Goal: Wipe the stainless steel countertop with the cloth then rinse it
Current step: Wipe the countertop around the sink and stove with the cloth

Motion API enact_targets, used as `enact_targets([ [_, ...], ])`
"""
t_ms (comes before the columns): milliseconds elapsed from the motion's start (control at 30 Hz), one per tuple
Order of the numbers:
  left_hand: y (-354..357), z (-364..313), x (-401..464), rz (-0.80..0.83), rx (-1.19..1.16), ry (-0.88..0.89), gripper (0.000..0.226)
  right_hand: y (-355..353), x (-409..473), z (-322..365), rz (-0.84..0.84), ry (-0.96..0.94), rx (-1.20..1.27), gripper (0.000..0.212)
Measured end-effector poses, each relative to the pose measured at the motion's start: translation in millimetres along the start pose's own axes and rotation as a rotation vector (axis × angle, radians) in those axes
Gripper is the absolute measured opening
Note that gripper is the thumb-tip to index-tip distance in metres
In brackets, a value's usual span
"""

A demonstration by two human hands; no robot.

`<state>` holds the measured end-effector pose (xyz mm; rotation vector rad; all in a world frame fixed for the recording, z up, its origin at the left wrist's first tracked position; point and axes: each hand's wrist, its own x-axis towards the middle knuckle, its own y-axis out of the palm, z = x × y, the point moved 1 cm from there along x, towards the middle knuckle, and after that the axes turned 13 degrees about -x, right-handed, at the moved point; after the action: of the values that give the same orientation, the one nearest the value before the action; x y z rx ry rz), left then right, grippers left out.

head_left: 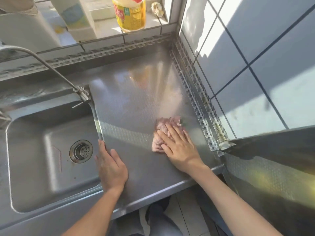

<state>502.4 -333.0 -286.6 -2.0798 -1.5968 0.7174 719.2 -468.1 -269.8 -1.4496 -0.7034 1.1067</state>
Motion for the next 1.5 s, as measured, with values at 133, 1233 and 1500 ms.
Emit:
enact_targets([
  [133, -0.6, -1.8, -1.5, 0.003, 0.007, 0.004, 0.057, -16.3, 45.5, -15.2, 0.002, 0.311, -0.004, 0.057],
  [1233, -4.1, -7.7, 2.5, 0.041, -0.006, -0.028, 0.061, -9.0, 88.0, 118.9, -0.069, -0.165, 0.047, 0.054],
  [1500, -7.3, -10.7, 1.0, 0.051, -0.035, -0.045, 0.058, -26.7, 68.5, -15.4, 0.057, 0.37, 0.03, 0.058],
])
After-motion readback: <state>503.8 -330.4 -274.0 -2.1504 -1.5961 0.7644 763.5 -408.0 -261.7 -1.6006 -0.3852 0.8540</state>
